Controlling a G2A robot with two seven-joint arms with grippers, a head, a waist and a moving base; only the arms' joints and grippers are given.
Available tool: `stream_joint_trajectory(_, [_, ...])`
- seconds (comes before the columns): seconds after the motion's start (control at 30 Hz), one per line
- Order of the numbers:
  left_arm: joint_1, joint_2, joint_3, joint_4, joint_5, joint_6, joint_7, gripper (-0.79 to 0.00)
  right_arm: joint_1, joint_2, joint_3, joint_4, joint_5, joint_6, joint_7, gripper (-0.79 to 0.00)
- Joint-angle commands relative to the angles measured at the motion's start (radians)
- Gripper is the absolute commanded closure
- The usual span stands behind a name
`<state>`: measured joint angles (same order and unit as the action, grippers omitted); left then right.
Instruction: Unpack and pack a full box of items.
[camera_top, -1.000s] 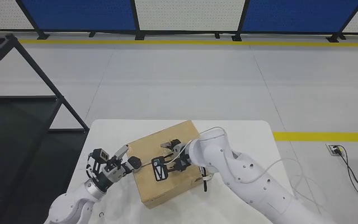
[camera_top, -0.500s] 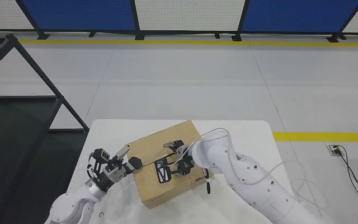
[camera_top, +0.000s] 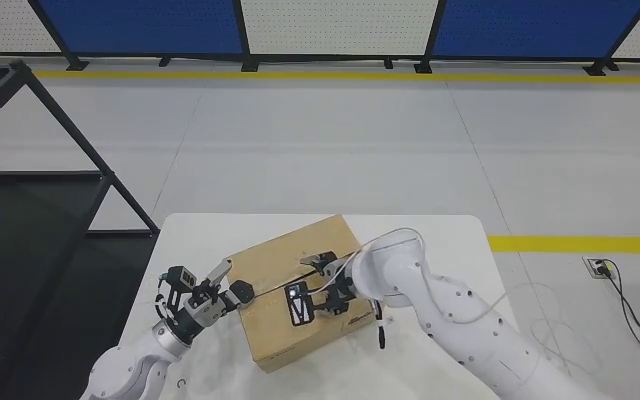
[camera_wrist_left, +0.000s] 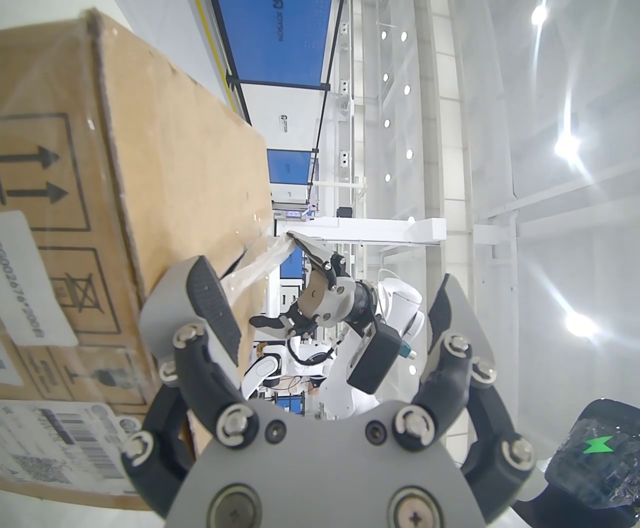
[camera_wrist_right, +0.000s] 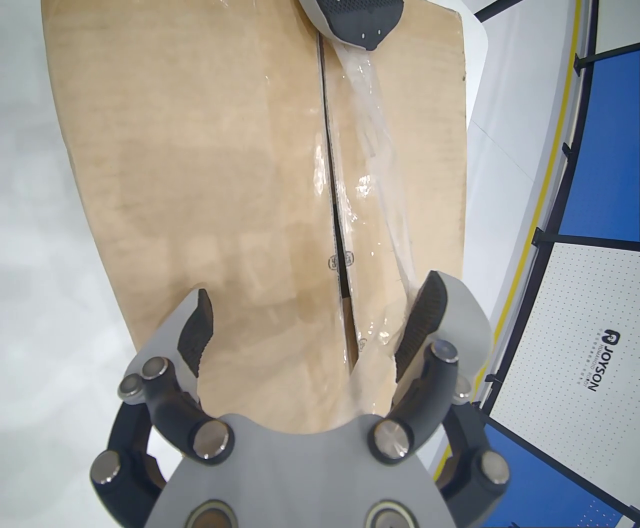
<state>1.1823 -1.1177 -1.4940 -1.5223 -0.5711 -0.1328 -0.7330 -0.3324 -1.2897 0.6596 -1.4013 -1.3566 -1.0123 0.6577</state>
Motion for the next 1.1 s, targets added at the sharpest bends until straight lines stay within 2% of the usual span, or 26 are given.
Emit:
stream_joint_trajectory(0.0, [0.0,0.0,0.0,0.0,0.0,0.0,-0.001,-0.785,0.001,0.006,-0.002,-0.008,0.024,0.0,0.019,-0.785])
stream_joint_trajectory(0.3, [0.006,0.001,-0.004,-0.004,-0.002,-0.001,-0.001,-0.785,-0.001,0.043,-0.013,-0.063,0.116,0.0,0.083,-0.785])
stream_joint_trajectory(0.5, [0.022,0.003,-0.031,-0.046,-0.025,-0.022,-0.006,-0.785,0.008,0.06,-0.041,-0.08,0.173,0.0,0.128,-0.785])
stream_joint_trajectory(0.83, [0.074,0.011,-0.087,-0.162,-0.035,-0.02,-0.014,-0.785,0.036,0.065,-0.086,-0.083,0.222,0.0,0.141,-0.785])
stream_joint_trajectory(1.07, [0.059,0.01,-0.059,-0.151,-0.014,-0.003,-0.016,-0.785,0.052,0.059,-0.112,-0.075,0.223,0.0,0.125,-0.785])
